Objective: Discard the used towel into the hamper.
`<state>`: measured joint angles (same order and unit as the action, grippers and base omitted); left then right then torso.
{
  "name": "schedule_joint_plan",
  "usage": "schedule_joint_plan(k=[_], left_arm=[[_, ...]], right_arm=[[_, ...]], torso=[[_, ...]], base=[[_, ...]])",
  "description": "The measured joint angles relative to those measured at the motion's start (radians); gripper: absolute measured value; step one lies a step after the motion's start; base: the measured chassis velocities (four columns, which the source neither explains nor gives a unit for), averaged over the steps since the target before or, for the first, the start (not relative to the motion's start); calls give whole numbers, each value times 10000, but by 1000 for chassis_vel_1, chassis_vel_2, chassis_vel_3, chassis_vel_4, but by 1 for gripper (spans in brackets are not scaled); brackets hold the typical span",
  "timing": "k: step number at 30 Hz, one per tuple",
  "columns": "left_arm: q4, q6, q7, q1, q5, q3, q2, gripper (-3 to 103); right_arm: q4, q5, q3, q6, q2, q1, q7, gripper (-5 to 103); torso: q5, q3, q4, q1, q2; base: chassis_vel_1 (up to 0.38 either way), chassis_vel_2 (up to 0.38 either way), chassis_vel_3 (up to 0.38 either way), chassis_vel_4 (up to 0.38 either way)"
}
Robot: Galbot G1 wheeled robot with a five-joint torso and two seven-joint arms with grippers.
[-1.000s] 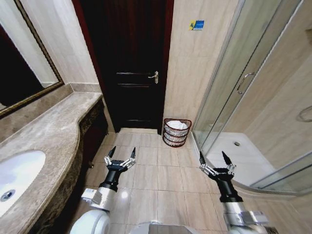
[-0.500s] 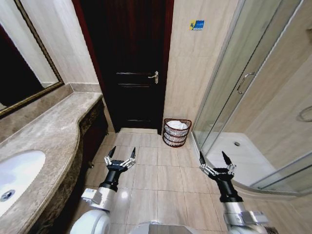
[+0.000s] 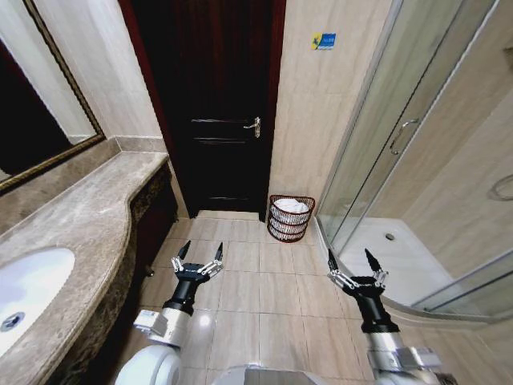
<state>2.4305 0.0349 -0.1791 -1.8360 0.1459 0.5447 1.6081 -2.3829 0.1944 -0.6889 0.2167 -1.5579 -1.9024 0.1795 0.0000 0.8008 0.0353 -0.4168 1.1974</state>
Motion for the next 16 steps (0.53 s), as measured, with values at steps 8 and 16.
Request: schedule_joint_plan(k=[8, 16], left_arm=[[0, 0, 0, 0, 0, 0, 0, 100], [0, 0, 0, 0, 0, 0, 0, 100]], right_arm=[[0, 0, 0, 0, 0, 0, 0, 100], [0, 0, 0, 0, 0, 0, 0, 100]], torso=[[0, 0, 0, 0, 0], [0, 0, 0, 0, 0]], base=[[0, 0, 0, 0], [0, 0, 0, 0]])
